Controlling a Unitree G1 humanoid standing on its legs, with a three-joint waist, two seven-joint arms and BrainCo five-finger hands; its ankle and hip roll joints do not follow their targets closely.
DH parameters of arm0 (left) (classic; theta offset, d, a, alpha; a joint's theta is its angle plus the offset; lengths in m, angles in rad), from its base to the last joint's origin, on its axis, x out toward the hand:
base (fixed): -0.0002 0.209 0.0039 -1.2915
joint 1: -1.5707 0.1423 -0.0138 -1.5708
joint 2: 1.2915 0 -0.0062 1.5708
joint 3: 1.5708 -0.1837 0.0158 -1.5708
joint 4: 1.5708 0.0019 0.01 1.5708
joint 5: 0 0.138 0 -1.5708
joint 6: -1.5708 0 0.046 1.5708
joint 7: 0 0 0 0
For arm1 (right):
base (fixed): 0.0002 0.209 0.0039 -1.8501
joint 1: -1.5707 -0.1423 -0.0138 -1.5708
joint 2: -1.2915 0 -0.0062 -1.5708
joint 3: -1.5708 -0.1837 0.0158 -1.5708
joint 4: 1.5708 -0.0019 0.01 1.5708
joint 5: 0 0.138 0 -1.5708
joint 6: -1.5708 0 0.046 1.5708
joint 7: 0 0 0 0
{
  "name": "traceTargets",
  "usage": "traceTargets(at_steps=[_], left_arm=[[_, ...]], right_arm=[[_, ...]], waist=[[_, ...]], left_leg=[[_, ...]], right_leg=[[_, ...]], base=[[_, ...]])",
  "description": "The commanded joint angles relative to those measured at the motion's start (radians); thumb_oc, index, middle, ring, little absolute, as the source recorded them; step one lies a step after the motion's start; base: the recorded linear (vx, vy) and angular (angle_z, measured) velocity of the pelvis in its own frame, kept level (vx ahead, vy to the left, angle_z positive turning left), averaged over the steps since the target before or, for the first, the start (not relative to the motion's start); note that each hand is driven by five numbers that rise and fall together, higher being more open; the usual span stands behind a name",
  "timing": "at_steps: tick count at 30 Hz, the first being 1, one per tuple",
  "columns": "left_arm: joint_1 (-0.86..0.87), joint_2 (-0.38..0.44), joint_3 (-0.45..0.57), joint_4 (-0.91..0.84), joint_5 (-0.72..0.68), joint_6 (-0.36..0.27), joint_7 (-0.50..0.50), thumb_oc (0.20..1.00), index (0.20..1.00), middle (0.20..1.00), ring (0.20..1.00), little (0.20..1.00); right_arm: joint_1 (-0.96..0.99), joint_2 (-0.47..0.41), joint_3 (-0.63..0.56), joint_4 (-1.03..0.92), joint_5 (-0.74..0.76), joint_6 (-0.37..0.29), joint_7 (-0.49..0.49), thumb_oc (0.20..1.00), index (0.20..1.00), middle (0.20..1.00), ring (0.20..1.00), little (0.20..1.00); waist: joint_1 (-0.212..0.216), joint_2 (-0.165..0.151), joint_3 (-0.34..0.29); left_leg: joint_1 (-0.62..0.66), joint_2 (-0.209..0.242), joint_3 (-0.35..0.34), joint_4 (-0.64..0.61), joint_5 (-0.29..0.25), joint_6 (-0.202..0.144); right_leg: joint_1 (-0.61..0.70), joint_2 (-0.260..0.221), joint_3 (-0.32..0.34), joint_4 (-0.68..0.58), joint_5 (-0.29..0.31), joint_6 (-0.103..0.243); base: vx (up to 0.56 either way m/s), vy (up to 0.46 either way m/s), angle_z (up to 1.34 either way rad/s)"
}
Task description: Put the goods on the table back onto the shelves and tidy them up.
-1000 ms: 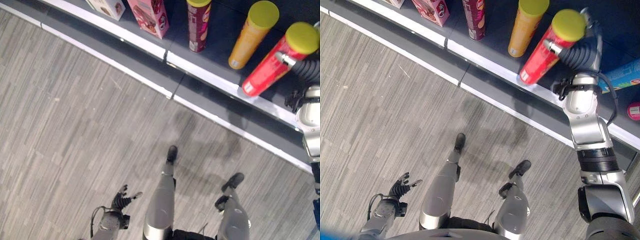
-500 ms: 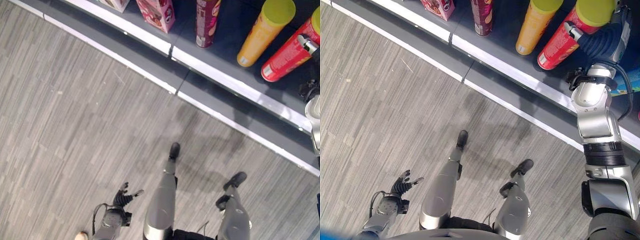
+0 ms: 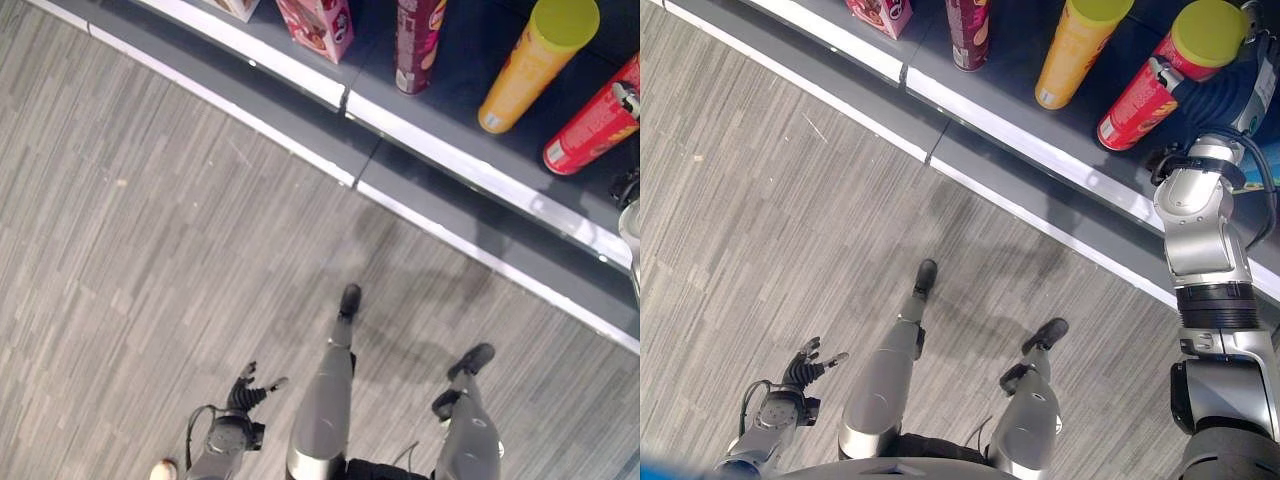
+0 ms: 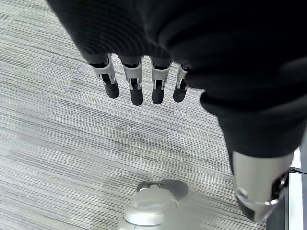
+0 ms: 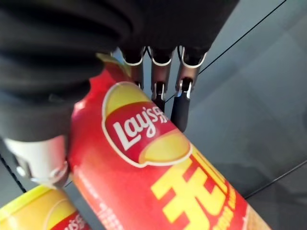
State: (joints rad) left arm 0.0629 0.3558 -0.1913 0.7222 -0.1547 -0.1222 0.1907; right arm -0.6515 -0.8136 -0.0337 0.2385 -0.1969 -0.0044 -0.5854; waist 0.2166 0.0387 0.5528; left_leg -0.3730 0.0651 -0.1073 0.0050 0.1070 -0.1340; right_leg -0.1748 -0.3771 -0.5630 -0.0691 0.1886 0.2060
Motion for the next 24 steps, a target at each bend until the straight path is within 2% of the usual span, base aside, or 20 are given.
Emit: traceTargets(at_steps=[1,11,24], left_arm=[[0.011,0.033,-0.054,0.059,-0.024,-0.007,0.024,1.0,1.0,1.0,1.0,1.0],[0.008,0.026,-0.061,0.069,-0.025,-0.007,0.023,1.0,1.0,1.0,1.0,1.0],[0.003,0.027,-0.067,0.08,-0.022,-0.012,0.034,1.0,1.0,1.0,1.0,1.0]], right_arm=[[-0.029,-0.089,-0.031,-0.011,-0.014,-0.035,-0.052,0.2,0.2,0.2,0.2,0.2],[-0.012,-0.062,-0.022,0.015,0.001,-0.04,-0.051,0.2,0.2,0.2,0.2,0.2],[-0.019,-0.08,-0.024,0.06,0.003,-0.029,-0.082,0.2,0.2,0.2,0.2,0.2]], waist=[[0.007,-0.002,-0.065],[0.002,-0.002,-0.065],[0.0,0.003,-0.065]], left_leg=[[-0.017,-0.005,0.009,-0.084,-0.021,0.001],[-0.021,-0.009,0.007,-0.084,-0.019,0.001],[-0.026,-0.013,0.007,-0.086,-0.02,0.0]], right_leg=[[-0.019,-0.071,0.069,0.15,-0.129,0.056],[-0.017,-0.072,0.065,0.142,-0.124,0.056],[-0.023,-0.076,0.067,0.14,-0.12,0.056]], base=[[0.0,0.004,0.05],[0.0,0.001,0.01],[0.0,0.0,0.0]])
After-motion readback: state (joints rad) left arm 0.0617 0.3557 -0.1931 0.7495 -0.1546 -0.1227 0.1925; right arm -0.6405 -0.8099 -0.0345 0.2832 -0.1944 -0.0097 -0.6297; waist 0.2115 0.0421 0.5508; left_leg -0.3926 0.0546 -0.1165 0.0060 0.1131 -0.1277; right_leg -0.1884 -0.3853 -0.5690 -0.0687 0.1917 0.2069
